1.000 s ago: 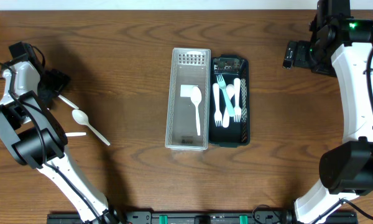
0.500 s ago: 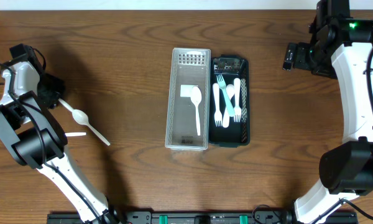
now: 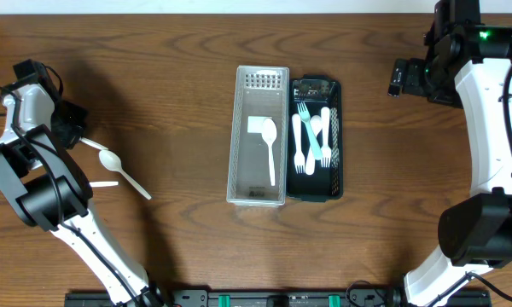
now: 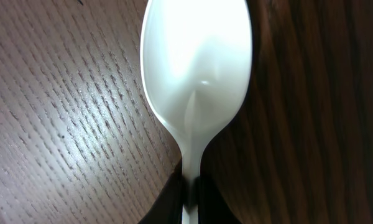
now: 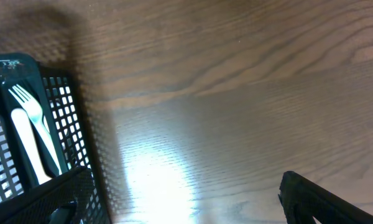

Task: Pack container
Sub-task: 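Lower left gripper and grasp the second white spoon, then carry the spoon into the white basket beside the first spoon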

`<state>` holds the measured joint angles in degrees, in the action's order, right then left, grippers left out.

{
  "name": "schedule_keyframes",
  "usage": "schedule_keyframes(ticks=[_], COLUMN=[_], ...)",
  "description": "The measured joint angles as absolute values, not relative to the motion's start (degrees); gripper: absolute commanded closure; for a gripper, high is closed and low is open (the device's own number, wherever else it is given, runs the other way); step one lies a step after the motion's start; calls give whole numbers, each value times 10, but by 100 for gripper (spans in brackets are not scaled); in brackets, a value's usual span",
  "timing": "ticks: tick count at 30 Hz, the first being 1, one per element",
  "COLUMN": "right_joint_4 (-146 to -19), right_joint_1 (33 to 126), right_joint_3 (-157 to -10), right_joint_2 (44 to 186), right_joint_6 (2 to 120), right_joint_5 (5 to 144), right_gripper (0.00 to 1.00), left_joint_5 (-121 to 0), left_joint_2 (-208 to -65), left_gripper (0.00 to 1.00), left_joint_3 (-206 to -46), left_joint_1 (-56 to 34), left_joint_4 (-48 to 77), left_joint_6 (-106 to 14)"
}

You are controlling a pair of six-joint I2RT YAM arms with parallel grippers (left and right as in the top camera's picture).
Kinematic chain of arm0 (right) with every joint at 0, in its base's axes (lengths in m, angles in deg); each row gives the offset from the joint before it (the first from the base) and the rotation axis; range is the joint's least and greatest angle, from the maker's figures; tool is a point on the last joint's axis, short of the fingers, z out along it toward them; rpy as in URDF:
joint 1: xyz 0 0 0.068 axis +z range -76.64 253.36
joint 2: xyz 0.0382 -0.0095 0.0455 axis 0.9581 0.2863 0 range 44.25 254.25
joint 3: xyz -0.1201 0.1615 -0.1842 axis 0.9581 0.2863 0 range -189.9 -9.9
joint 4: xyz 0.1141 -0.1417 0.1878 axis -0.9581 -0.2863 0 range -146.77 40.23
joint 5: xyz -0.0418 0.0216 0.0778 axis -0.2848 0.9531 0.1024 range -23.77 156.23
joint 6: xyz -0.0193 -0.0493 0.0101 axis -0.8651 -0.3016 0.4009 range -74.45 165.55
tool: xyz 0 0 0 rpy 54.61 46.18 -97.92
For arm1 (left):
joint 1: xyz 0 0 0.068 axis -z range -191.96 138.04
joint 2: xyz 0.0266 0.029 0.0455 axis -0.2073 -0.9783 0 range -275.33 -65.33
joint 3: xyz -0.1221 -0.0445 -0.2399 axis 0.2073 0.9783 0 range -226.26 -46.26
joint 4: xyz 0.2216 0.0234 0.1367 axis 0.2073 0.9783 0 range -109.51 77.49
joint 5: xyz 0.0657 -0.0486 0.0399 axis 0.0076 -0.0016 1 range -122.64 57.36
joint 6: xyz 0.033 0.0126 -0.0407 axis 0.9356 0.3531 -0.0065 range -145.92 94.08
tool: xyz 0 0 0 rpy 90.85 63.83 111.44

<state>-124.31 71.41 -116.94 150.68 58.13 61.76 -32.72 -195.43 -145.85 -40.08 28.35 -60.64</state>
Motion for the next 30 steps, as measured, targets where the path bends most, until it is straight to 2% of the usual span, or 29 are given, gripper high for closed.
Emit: schedule_keyframes(ticks=[7, 13, 20, 30], right_joint_4=[-1243, -1243, -1243, -1251], right_joint_1=[714, 714, 714, 714], right_joint_3=[-1169, -1169, -1169, -1169], right_joint_2=[1507, 1507, 1507, 1507], right_joint_6=[581, 570, 553, 528], right_joint_5=[617, 617, 617, 617], right_gripper=[1, 1, 1, 1], left_joint_5=[-334, -335, -338, -341], left_joint_2=[-1941, -1808, -1671, -1688], left_gripper=[94, 94, 94, 94], left_joint_3=[-1469, -1470, -1491, -1473], left_joint_1=[-389, -320, -138, 127], left_joint_4=[313, 356, 396, 416], left_joint_6=[-600, -574, -559, -545])
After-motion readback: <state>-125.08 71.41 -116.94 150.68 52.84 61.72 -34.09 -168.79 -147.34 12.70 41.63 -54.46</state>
